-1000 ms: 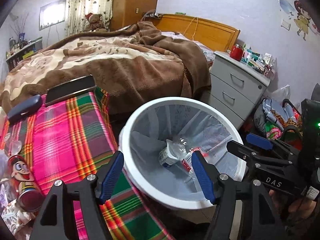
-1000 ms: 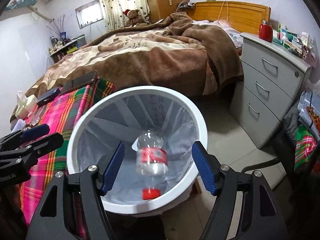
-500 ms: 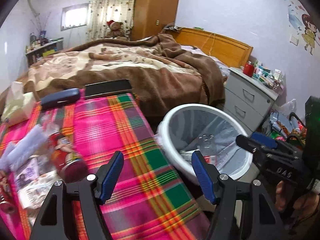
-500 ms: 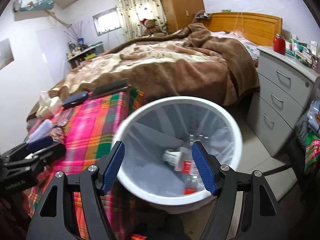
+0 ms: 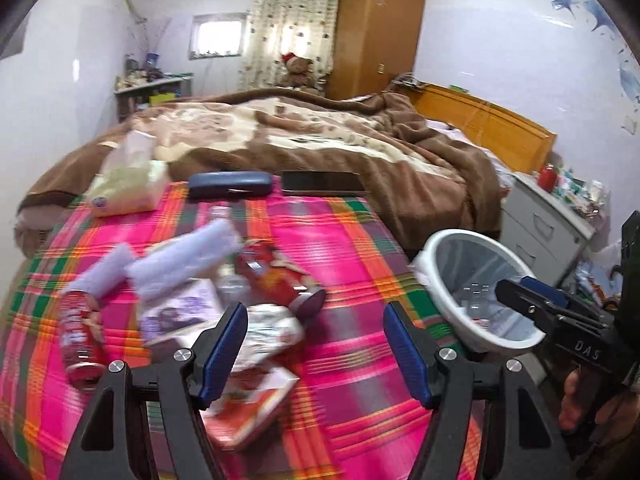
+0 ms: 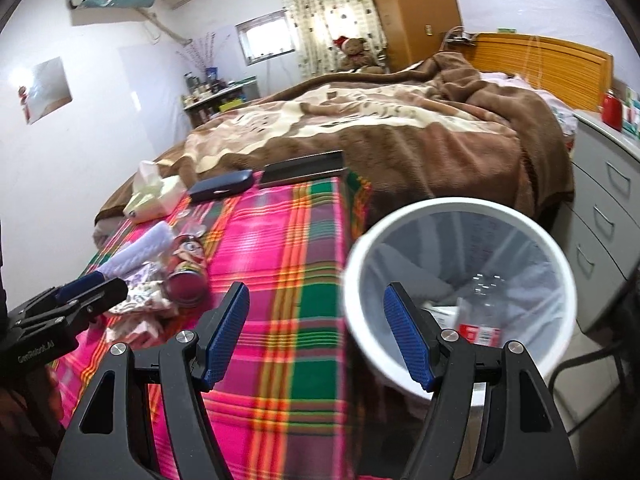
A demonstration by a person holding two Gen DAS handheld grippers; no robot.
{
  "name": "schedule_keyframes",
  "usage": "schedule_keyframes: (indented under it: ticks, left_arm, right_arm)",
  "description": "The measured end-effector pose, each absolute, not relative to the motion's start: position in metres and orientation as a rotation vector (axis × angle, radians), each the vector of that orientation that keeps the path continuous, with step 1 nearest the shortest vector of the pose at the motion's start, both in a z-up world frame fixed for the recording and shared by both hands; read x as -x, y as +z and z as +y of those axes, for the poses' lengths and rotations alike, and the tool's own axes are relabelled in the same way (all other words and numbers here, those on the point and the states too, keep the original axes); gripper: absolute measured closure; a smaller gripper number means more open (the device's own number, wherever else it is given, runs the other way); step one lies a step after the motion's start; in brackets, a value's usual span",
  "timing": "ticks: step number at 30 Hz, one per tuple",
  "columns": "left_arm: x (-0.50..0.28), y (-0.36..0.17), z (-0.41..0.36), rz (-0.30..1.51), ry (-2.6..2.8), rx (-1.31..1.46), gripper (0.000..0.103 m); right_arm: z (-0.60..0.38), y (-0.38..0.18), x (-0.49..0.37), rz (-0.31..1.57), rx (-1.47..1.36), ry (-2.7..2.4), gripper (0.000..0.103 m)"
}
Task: Collect trash
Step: 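Move both tools back over the bed toward the red cans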
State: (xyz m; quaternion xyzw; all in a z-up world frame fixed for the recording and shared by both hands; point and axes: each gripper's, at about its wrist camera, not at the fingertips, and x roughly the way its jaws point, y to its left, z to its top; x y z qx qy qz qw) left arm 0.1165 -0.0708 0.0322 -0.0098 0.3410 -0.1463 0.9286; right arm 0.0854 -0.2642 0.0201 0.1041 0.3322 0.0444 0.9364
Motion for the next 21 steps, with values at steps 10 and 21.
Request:
schedule_keyframes:
  ticks: [10, 21]
  left_arm:
    - [-0.119, 0.030, -0.004, 0.703, -0.171, 0.074, 0.033]
    - [-0.133, 0.019, 0.064, 0.749, -0.022, 0.106, 0.030]
  right_arm:
    - [-0.219, 0.022, -0.107, 0.686, -0.162, 0.180, 0.032]
    - [-0.179, 0.021, -0.136, 0.715, -0.099, 0.238, 0.032]
